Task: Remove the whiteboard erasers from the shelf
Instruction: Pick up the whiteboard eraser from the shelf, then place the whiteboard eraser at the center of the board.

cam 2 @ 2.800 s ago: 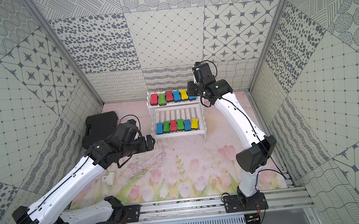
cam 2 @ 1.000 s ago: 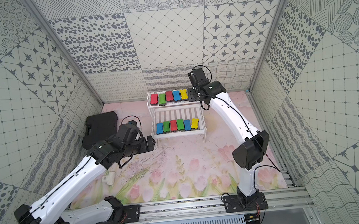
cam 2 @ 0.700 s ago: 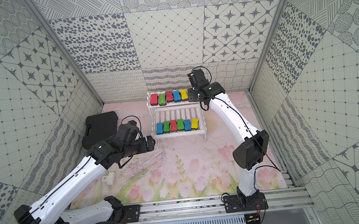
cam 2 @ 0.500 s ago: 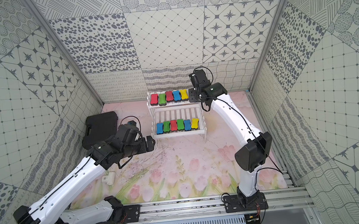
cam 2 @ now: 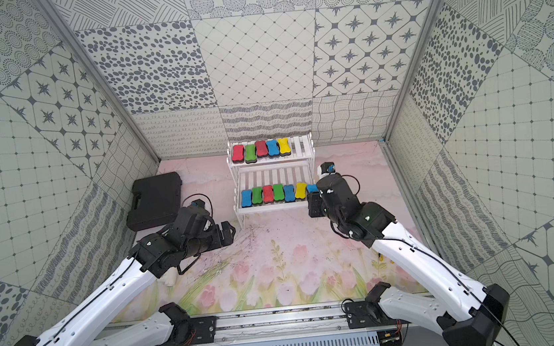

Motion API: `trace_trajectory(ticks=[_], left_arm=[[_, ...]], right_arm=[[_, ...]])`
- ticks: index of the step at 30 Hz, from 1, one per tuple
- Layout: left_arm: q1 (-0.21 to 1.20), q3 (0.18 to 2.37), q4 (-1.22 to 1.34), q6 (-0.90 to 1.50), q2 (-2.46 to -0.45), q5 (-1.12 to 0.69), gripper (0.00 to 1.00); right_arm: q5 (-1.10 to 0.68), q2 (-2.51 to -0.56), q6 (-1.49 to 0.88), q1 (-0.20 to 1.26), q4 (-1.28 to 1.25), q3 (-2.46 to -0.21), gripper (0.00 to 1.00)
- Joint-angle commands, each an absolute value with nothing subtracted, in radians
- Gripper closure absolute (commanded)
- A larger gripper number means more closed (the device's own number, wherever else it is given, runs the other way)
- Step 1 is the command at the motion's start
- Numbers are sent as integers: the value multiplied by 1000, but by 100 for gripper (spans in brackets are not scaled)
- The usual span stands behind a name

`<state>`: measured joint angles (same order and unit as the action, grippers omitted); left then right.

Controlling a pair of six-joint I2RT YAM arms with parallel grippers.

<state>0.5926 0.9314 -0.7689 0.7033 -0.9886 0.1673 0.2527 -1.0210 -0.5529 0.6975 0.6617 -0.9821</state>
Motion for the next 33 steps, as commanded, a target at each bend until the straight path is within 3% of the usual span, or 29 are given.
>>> trace_trajectory(ticks=[1,6,11,18,28,33], left_arm=[[588,890,-735,741,-968,158,0],[589,850,-728,753,-954,166,0],[588,820,-715,764,-951,160,0],[588,820,-710,765,-972,160,0],[589,813,-701,764,-992,153,1],[589,810,-695,766,-991,144,1]], right_arm=[[279,-975,-648,763,565,-855,66],[278,-952,-727,834,431,-648,66],[259,-1079,-800,871,232,-498,66],[288,-1330,-799,876,80,-506,66],[346,-1479,-787,873,70,-567,65],[355,-1507,-809,873,127,-588,55]])
